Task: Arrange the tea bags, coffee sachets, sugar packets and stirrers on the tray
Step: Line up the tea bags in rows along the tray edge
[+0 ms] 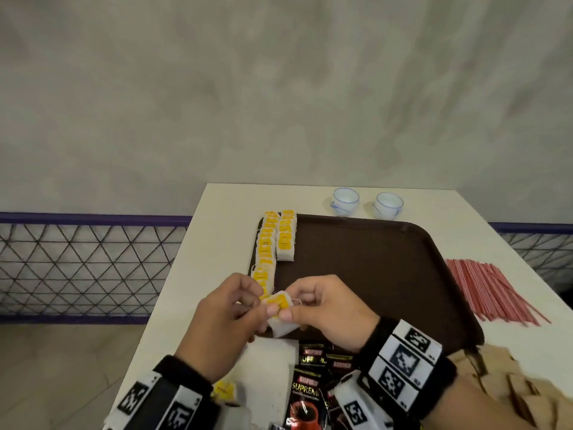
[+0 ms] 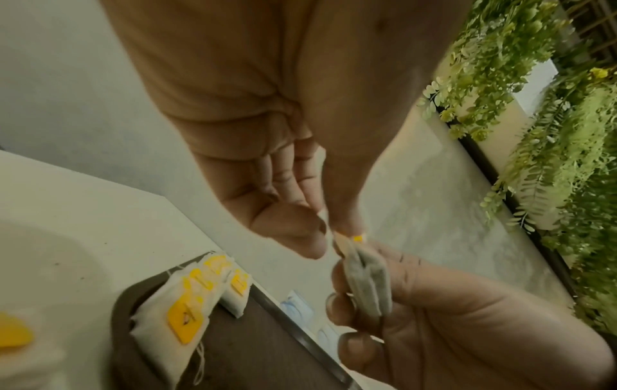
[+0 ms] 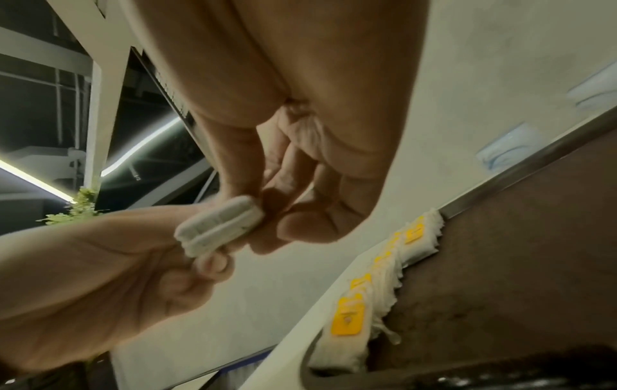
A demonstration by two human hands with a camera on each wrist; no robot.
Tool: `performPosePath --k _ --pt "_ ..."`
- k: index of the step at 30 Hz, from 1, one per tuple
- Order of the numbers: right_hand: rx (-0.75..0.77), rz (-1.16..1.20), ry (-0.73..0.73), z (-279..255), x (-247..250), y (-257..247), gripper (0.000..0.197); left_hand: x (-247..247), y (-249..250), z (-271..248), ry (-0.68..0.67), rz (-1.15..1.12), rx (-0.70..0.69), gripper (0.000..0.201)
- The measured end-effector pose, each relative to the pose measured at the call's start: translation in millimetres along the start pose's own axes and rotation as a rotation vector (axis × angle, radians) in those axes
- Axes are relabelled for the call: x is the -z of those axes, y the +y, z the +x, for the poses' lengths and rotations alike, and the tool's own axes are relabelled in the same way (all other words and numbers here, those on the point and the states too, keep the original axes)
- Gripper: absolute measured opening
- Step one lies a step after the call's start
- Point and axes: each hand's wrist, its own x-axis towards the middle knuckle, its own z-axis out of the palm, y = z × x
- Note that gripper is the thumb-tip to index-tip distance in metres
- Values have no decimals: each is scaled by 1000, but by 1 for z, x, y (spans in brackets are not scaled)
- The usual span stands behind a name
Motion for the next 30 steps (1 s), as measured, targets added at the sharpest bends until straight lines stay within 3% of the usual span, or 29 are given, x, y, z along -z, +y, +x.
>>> performPosePath --k 4,8,15,21,26,30 --pt "-138 -55 244 20 24 12 15 12 -18 -3 112 166 32 11" --pt "-290 -150 455 65 50 32 21 30 -44 1 164 365 142 13" --pt "-417 -102 476 125 41 45 10 37 -74 12 79 577 249 42" --pt "-517 -179 553 148 40 44 23 33 -72 18 -68 693 239 34" --pt "-566 -352 514 149 39 37 14 32 -70 21 -147 728 313 39" --pt "-516 -397 480 144 43 28 20 32 -70 22 -159 748 321 22"
